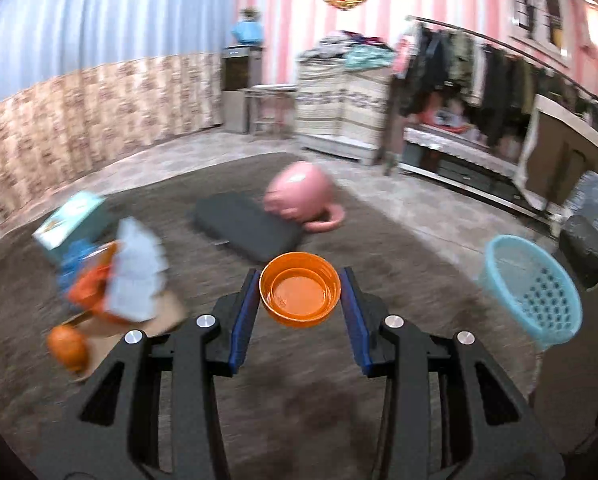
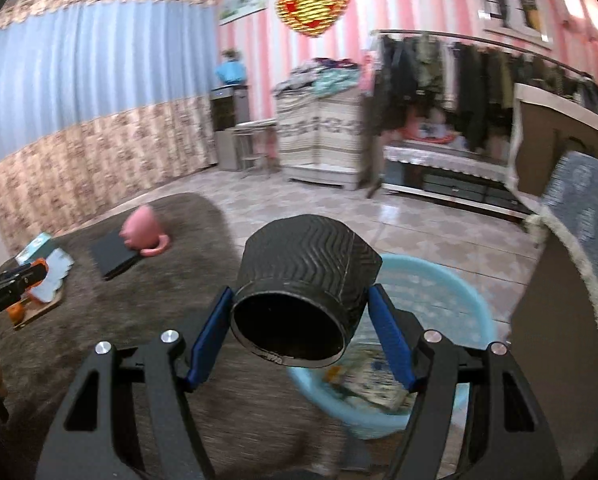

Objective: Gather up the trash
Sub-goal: 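Carry the tube and bowl over the wastebasket and open both tools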

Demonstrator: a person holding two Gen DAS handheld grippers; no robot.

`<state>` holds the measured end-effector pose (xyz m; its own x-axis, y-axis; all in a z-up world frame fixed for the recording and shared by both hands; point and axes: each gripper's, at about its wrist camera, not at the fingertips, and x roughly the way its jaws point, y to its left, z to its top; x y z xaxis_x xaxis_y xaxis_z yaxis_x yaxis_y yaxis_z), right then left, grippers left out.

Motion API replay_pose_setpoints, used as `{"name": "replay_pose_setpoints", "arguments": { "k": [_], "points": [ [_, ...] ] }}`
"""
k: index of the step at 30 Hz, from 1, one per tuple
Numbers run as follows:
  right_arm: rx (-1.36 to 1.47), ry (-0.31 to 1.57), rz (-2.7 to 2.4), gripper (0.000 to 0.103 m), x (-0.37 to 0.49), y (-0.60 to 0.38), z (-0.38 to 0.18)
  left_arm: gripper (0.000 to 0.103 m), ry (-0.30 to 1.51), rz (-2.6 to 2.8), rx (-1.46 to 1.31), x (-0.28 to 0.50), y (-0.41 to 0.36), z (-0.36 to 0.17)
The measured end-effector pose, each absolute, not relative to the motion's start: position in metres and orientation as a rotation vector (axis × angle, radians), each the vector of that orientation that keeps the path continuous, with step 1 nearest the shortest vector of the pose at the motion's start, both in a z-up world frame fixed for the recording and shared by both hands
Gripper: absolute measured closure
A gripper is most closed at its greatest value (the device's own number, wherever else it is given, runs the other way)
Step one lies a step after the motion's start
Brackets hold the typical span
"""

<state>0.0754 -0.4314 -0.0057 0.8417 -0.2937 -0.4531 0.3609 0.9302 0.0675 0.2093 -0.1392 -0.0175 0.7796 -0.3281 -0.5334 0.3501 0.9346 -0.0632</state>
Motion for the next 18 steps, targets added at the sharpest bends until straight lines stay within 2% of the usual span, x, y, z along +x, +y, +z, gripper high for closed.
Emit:
{"name": "replay_pose_setpoints", "arguments": {
  "k": [8,18],
  "points": [
    [0.230,0.429,-0.458,0.035,0.048,-0.478,-0.014,0.063,0.535,-0.537,0.097,0.204,-0.235,-0.012],
    [0.281,0.398,-0.541,0.035,0.034,-0.507,-0.031,0.063,0.537,-0.672,0.148,0.205,-0.318,-0.014]
  ]
}}
